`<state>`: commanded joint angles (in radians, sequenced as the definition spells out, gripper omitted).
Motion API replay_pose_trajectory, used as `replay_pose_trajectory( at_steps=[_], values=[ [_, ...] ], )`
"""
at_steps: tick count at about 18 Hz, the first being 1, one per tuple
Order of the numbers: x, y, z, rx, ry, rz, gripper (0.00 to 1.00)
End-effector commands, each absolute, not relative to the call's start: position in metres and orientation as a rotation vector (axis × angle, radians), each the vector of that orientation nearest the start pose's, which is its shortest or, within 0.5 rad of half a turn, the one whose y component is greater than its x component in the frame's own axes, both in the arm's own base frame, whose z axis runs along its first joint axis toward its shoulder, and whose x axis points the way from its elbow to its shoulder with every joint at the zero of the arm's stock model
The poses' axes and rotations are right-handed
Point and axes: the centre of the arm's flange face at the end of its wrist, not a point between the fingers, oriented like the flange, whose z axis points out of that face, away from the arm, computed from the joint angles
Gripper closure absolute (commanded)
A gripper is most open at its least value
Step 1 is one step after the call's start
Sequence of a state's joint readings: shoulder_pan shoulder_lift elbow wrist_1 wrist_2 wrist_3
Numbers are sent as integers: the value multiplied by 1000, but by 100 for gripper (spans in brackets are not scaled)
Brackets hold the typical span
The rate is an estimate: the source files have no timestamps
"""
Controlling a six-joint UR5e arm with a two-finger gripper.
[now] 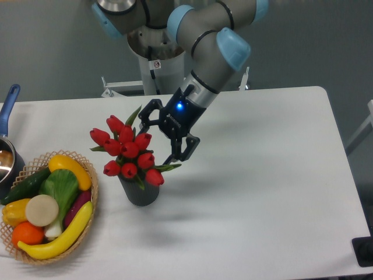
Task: Pick up the flowers from the vase
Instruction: 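Close the gripper around the tulip stems just below the blooms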
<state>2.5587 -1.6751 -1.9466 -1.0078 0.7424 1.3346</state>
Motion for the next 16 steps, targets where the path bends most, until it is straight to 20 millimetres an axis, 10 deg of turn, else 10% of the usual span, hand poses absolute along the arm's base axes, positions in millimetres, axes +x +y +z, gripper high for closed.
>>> replay_pose_trajectory(
  at_steps=[16],
  values=[
    [-293,465,330,-2217,476,-357,1]
  ],
)
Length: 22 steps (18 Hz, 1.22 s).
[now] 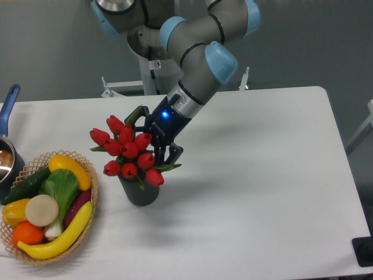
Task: Pick up the flowers from the vase
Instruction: 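Close the gripper around the tulip stems just below the blooms, then lift the gripped tulips up and out of the grey vase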
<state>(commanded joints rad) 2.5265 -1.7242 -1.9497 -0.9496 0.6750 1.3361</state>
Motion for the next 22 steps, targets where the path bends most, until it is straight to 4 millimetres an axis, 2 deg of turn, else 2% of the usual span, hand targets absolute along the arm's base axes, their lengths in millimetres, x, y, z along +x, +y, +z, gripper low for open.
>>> replay_pose_trajectory(
  at_steps=[4,5,6,7,16,22],
  values=[
    [-293,466,331,-2209,480,-349,27],
    [-293,466,331,-2207,478,-351,31],
    [-294,466,332,-2204,475,-351,41],
    [-294,466,332,-2203,477,-349,43],
    [-299,466,345,-2137,452,-360,46],
    [-302,463,362,-2091,434,-353,46]
  ],
)
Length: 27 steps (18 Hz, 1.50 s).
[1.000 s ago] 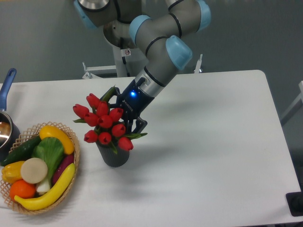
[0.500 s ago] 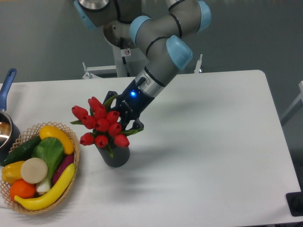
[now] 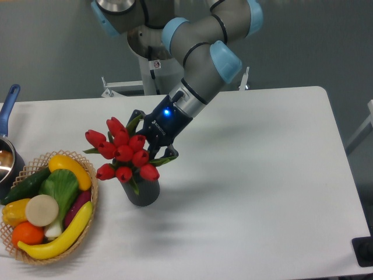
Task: Pick up the flowers from the vase
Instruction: 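Lift the gripped tulips up and out of the grey vase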
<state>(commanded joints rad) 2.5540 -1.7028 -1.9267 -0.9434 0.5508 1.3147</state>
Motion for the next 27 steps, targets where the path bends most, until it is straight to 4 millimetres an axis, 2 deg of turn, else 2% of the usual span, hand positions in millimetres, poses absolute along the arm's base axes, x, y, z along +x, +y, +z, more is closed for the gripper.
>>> replay_pose_trajectory(
  at_steps=[10,15,20,27],
  values=[
    [-312,451,414,-1974,280,-401,46],
    [-321,453,447,-1944,219,-415,46],
    [-337,441,462,-1832,177,-454,51],
    [-340,437,467,-1790,147,-485,51]
  ],
)
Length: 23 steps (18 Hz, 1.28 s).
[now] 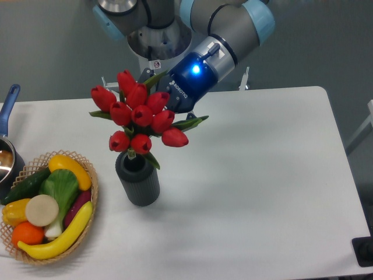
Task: Pick up the flowers from the vase
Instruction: 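Lift the gripped tulips up and out of the grey vase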
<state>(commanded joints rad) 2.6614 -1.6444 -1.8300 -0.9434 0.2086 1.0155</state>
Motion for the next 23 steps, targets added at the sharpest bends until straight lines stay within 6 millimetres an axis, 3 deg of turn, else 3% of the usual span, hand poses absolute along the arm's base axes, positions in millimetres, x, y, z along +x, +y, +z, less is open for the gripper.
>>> replay_pose_trajectory(
  at_steps=[9,17,23],
  values=[
    [-359,429,494,-1741,122,-474,51],
    [-397,416,494,-1740,100,-413,50],
    [-418,406,482,-1738,109,-361,50]
  ],
)
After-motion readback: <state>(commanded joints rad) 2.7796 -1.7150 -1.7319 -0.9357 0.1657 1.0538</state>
